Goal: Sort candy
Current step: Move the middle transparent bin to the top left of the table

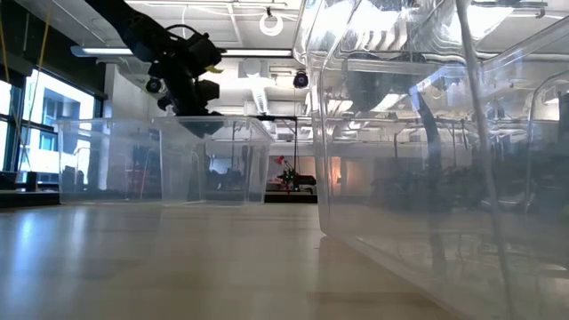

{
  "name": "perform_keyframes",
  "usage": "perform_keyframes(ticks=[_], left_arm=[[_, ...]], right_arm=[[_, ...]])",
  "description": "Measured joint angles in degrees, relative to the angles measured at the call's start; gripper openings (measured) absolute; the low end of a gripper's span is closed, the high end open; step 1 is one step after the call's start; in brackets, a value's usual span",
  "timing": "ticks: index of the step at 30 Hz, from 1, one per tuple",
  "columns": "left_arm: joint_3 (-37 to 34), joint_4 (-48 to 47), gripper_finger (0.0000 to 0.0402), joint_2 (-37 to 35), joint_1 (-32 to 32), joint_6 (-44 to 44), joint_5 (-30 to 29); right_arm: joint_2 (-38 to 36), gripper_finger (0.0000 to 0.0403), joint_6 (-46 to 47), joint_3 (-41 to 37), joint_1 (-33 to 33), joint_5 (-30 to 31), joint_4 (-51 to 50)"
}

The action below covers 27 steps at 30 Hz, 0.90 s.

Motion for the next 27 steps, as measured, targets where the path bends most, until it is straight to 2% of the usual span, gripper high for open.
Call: perform_keyframes(ticks=[11,13,17,19,22,27], left_arm=[[0.3,-0.3,0.0000,-0.3,3.6,4.1,1.5],[1.8,-0.7,0.0000,-1.2,3.3,3.5,6.2],[4.9,2.2,0.0000,-3.0,3.0,3.4,25.0],[6.3,1.9,0.0000,-3.0,3.0,5.1,32.2],[8.4,-3.2,0.0000,-1.5,3.2,7.4,34.3],[12.4,-19.0,0.0000,4.0,4.6,11.7,34.4]], right_arm=[[0.0,0.0000,1.4,0.0,0.0,0.1,-0.9],[0.0,0.0000,1.4,0.0,0.0,0.1,-0.9],[0.6,0.0000,1.4,0.0,0.0,0.3,-0.9],[1.1,0.0000,1.4,0.0,0.0,0.3,-0.9],[2.3,0.0000,1.5,0.0,0.0,0.3,-0.9],[4.7,0.0000,1.4,0.0,0.0,0.1,0.0]])
